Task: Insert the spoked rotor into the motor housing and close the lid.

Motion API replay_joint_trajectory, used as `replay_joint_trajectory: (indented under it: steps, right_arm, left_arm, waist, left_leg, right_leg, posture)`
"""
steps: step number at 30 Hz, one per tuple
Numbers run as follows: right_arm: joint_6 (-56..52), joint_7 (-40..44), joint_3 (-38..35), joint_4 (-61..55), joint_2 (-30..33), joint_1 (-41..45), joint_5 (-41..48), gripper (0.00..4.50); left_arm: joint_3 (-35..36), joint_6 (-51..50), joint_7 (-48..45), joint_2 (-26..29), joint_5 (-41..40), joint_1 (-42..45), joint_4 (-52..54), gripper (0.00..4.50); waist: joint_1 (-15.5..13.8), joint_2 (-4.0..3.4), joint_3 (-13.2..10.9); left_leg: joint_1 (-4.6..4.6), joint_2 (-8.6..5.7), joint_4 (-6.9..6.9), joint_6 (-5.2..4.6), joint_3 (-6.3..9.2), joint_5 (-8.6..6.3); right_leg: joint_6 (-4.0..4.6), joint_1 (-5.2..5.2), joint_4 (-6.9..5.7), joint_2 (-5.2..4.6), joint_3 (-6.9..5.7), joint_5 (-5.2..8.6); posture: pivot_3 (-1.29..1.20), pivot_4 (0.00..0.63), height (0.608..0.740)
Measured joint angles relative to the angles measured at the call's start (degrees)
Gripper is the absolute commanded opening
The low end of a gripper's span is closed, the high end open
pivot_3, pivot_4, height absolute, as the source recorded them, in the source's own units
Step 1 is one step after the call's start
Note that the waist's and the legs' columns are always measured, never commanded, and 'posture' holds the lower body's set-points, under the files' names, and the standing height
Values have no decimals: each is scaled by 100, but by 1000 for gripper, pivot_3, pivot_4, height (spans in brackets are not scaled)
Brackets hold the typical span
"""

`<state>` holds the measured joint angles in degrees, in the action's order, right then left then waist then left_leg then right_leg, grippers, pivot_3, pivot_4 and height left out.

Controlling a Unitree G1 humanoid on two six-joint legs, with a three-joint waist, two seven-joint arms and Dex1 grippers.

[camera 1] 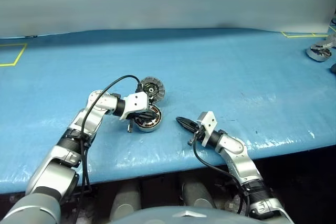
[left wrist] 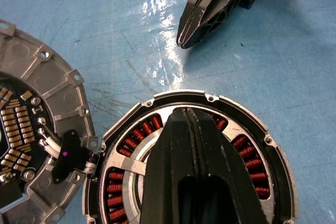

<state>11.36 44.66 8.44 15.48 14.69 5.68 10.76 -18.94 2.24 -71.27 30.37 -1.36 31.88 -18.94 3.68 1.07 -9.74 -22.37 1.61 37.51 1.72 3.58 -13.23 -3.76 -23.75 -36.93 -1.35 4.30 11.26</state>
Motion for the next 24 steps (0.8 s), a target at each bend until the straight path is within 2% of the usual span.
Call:
replay_joint_trajectory:
  steps: [6,11,17,24]
  right_arm:
    - [-18,-48,-135,-8,-171,2,220,0]
    - [-222,-466,-542,-36,-336,184,507,0]
    - [-1105,-1192,-682,347,-162,1287,199,0]
    - [-1439,-1100,-405,1444,-494,2404,-106,0]
  left_arm:
    - [512,-395,298,-104,-549,-379,229,12]
    - [1223,-691,921,-31,-894,-809,1217,12]
    - [1676,-773,1496,136,-914,-1953,2092,12]
    - [2113,-915,2244,124,-982,-2795,2388,12]
  waist:
    - [-2,-2,-3]
    - [-5,-7,-6]
    - [16,-15,-10]
    - [28,-16,-11]
  left_leg:
    - [-17,1,-2,0,4,0]
    - [-16,0,-6,0,0,0]
    - [-9,3,-9,0,0,0]
    - [-15,1,-29,0,-3,0]
  right_leg:
    - [-1,-13,1,-1,-2,-1]
    - [-1,-12,6,-4,0,-1]
    - [1,-13,1,-1,-1,0]
    - [2,-23,11,-3,0,0]
  posture:
    - [0,150,740]
    - [0,150,740]
    - [0,150,740]
    - [0,150,740]
